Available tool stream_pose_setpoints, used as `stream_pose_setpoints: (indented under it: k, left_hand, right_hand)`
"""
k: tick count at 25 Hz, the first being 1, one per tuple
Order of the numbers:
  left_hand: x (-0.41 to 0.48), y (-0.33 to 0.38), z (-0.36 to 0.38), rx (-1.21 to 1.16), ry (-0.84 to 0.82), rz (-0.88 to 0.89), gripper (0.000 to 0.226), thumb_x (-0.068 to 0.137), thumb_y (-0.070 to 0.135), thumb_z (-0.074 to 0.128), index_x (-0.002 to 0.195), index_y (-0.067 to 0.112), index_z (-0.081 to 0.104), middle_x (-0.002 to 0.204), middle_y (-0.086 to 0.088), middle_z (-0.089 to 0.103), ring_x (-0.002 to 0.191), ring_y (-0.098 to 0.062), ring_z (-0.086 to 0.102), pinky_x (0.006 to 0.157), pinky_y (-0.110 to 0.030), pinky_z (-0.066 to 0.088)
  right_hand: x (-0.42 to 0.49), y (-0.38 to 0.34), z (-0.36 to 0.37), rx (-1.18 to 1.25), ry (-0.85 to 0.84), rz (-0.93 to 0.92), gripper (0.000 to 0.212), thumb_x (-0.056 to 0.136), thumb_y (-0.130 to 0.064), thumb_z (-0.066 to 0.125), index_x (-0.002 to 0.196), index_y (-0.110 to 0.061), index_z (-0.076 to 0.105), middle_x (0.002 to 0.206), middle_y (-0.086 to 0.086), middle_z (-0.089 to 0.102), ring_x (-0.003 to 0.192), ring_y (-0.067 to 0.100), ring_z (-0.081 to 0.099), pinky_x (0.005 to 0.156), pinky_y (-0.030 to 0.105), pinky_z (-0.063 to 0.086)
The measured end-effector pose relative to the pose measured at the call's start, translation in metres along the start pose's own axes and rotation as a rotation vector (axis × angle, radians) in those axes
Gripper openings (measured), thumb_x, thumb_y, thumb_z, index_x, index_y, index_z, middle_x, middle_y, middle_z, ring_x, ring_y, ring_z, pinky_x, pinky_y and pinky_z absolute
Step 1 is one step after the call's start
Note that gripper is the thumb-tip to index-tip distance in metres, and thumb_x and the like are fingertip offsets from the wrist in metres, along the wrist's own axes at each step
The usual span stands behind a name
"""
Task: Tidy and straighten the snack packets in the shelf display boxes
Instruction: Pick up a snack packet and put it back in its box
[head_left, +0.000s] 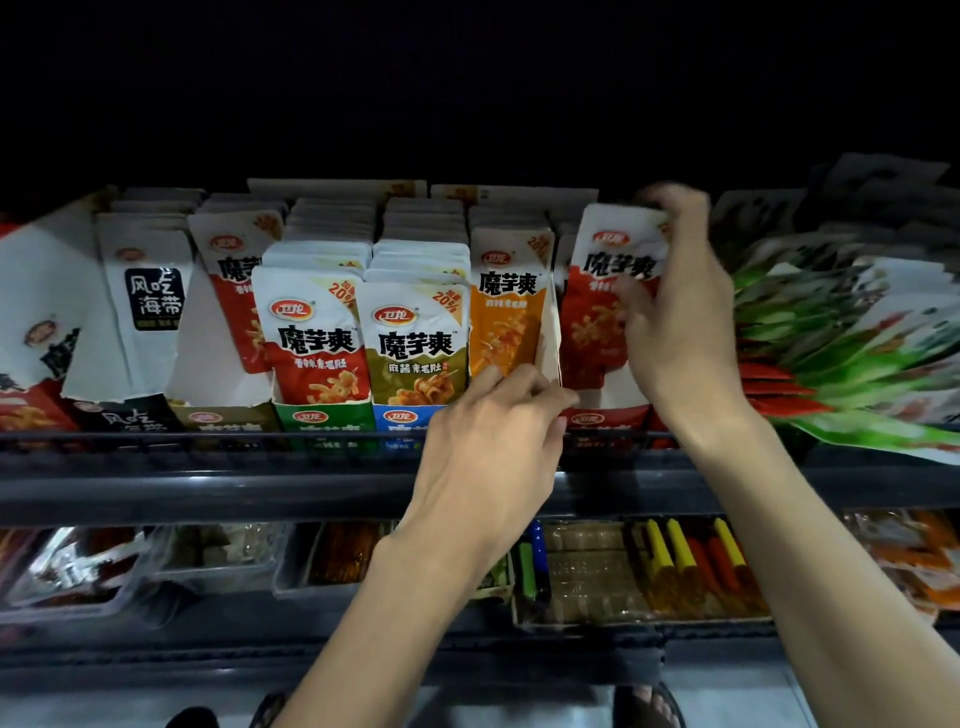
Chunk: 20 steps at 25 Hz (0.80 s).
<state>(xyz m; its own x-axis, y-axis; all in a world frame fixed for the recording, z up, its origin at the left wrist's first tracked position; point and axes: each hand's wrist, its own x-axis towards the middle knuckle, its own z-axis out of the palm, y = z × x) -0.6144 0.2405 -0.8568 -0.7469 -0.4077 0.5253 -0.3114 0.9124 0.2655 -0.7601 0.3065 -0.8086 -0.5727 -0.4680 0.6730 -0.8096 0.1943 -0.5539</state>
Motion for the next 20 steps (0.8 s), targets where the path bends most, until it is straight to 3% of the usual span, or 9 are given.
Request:
stream_pose_setpoints:
  k: [4,7,10,13,15,18,20]
  left_hand:
    - [0.000,-0.002,-0.001,-0.027,-0.026,0.004,0.024,0.093,0.025,0.059,0.115,0.029,0.068,0.104,0.016,0.061,0.097,-0.009,0.048,0.061,-0.023,0.039]
    - [0.000,-0.003,-0.001,-0.039,-0.039,0.008,0.025,0.093,0.026,0.060,0.116,0.029,0.068,0.105,0.016,0.061,0.098,-0.009,0.047,0.063,-0.023,0.039]
    - [0.000,-0.003,-0.002,-0.050,-0.048,0.007,0.025,0.093,0.028,0.060,0.117,0.030,0.068,0.106,0.016,0.061,0.099,-0.008,0.047,0.064,-0.021,0.037]
    - [0.000,-0.003,-0.003,-0.060,-0.062,0.001,0.027,0.094,0.031,0.058,0.119,0.031,0.066,0.108,0.017,0.061,0.101,-0.008,0.046,0.066,-0.023,0.040]
    - [0.000,-0.003,-0.004,-0.070,-0.067,-0.002,0.027,0.095,0.032,0.057,0.120,0.032,0.065,0.110,0.017,0.061,0.102,-0.008,0.046,0.067,-0.024,0.041]
    - [0.000,-0.003,-0.005,-0.078,-0.080,-0.005,0.029,0.095,0.033,0.056,0.123,0.033,0.064,0.112,0.017,0.060,0.105,-0.008,0.046,0.070,-0.024,0.039]
    - [0.000,-0.004,-0.005,-0.079,-0.086,-0.001,0.029,0.095,0.033,0.055,0.123,0.032,0.064,0.112,0.016,0.060,0.106,-0.009,0.046,0.071,-0.024,0.039]
  right_hand:
    - [-0.006,0.009,0.015,-0.073,-0.098,0.087,0.066,0.085,0.017,0.053,0.134,-0.024,0.037,0.115,0.003,0.050,0.103,0.014,0.050,0.085,0.031,0.051]
    - [-0.009,0.011,0.022,-0.204,-0.080,0.046,0.077,0.077,0.022,0.056,0.138,-0.021,0.035,0.117,0.003,0.041,0.098,0.015,0.045,0.077,0.024,0.044]
    - [-0.011,0.013,0.028,-0.340,-0.050,-0.007,0.090,0.068,0.024,0.061,0.143,-0.017,0.031,0.129,0.015,0.035,0.108,0.026,0.046,0.080,0.031,0.051]
    - [-0.012,0.013,0.030,-0.431,0.002,-0.030,0.093,0.066,0.022,0.061,0.144,-0.017,0.028,0.140,0.021,0.029,0.122,0.032,0.039,0.082,0.030,0.049]
    - [-0.012,0.010,0.029,-0.488,0.063,-0.039,0.088,0.068,0.019,0.062,0.143,-0.017,0.032,0.142,0.021,0.029,0.125,0.033,0.036,0.081,0.026,0.043]
    - [-0.015,0.003,0.025,-0.518,0.161,-0.106,0.062,0.073,0.015,0.059,0.127,-0.012,0.047,0.130,0.021,0.040,0.116,0.034,0.039,0.079,0.025,0.037]
    - [-0.017,0.001,0.023,-0.557,0.062,-0.115,0.041,0.078,0.010,0.062,0.114,-0.009,0.056,0.120,0.017,0.050,0.108,0.033,0.046,0.075,0.032,0.043]
